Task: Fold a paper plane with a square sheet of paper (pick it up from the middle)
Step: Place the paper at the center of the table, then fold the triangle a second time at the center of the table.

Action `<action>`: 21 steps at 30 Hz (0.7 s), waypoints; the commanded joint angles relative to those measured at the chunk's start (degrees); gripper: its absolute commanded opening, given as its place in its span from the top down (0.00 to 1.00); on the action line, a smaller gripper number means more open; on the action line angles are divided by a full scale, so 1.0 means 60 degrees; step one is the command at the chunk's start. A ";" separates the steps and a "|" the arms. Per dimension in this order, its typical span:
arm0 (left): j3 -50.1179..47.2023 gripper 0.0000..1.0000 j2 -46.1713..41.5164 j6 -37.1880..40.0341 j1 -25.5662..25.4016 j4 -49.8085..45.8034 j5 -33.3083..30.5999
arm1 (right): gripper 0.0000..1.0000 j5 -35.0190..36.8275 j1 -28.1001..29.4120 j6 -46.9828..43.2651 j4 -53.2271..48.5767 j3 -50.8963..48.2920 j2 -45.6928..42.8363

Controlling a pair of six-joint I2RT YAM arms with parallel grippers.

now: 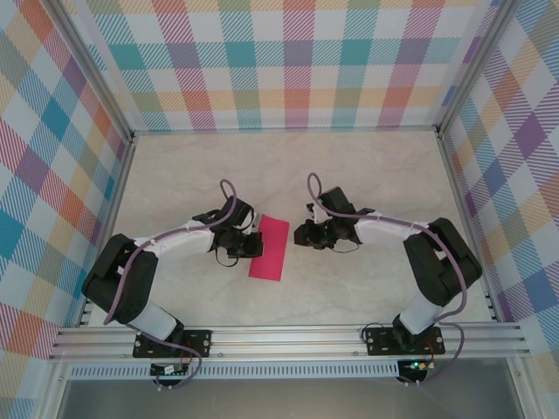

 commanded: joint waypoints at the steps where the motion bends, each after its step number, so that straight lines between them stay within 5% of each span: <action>1: -0.0205 0.98 -0.0120 -0.0493 -0.0067 0.0648 -0.0343 | 0.77 -0.0251 0.0495 0.0278 0.0476 0.0592 0.0567; 10: -0.0392 0.91 -0.0162 -0.0792 -0.0067 0.1037 -0.0001 | 0.80 0.0001 0.0798 0.0833 0.0745 0.1073 0.1796; 21: -0.1344 0.58 -0.1086 -0.1925 -0.0067 0.1659 0.1365 | 0.81 0.0505 0.0797 0.0983 -0.0058 0.1449 0.2404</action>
